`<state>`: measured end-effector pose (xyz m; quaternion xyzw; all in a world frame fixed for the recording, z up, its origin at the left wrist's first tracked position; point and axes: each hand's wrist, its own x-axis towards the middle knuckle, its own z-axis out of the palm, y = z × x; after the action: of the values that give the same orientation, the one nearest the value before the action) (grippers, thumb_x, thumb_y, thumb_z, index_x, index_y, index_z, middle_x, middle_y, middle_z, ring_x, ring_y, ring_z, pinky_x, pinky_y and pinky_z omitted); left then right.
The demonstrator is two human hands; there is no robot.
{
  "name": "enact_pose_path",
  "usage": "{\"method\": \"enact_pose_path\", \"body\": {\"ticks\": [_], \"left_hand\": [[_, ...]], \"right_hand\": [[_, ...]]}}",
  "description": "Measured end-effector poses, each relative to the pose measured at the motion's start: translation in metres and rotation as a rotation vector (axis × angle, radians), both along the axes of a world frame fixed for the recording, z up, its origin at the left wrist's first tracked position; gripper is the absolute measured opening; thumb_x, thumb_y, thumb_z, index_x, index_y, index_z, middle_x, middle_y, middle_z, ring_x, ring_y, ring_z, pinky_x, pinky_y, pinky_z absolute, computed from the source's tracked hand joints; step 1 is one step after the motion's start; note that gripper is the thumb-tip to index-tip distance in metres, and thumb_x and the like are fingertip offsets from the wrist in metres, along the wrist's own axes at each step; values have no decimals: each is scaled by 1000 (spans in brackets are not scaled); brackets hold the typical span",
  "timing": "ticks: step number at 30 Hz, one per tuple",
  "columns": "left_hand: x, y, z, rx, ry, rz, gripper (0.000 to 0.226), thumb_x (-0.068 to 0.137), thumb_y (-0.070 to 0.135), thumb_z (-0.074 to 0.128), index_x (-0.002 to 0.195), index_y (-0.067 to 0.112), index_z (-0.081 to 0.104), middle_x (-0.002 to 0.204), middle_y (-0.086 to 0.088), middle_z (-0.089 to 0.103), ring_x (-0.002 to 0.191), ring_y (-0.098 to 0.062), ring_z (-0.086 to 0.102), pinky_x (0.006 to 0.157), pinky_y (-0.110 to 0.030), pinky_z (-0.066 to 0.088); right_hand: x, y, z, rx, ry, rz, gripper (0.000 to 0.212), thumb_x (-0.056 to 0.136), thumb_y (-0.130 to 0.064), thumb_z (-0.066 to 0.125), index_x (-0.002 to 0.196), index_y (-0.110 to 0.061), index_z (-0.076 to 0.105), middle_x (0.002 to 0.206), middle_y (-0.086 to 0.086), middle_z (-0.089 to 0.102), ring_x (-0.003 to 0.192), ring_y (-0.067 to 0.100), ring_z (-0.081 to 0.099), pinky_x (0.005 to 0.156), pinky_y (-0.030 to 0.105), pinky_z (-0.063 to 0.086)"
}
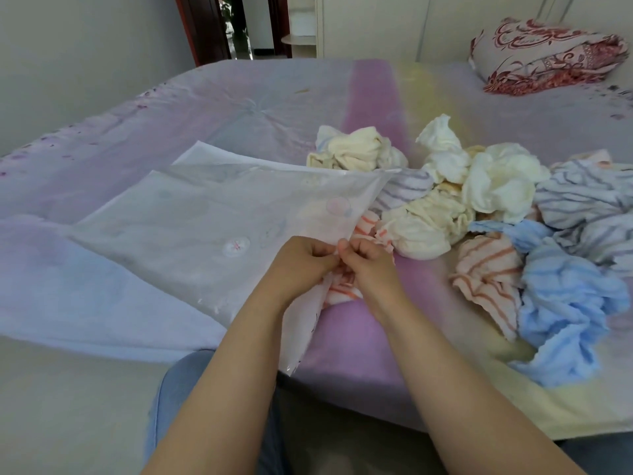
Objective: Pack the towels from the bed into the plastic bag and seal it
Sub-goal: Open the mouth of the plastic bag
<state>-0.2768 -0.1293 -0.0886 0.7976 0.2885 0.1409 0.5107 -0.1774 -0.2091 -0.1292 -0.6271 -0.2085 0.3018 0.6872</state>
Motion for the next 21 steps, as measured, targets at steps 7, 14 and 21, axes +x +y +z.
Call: {"method": "enact_pose_path", "body": {"ticks": [7,14,21], "left_hand": [[-2,8,-6,-70,0,-34,29,93,22,56,90,-1,73,87,-27,70,79,-28,69,74,-34,55],[-5,6,-16,121,-34,110,32,84,18,62,59,-1,54,52,-7,49,52,-13,43,51,-25,37],[0,-11,-10,373,-45,369,12,81,21,61,70,19,67,67,9,66,66,-14,63,59,-25,47]], "right_hand": [[1,-4,-3,-24,-65,14,28,95,-18,56,68,-11,53,59,4,53,48,6,51,50,20,44],[0,-11,3,-79,-138,90,19,94,-11,55,77,-5,57,71,10,67,58,13,65,52,18,49],[0,-15,22,-275,-240,130,7,88,-8,50,83,-6,54,86,13,74,72,17,73,55,28,53]]}}
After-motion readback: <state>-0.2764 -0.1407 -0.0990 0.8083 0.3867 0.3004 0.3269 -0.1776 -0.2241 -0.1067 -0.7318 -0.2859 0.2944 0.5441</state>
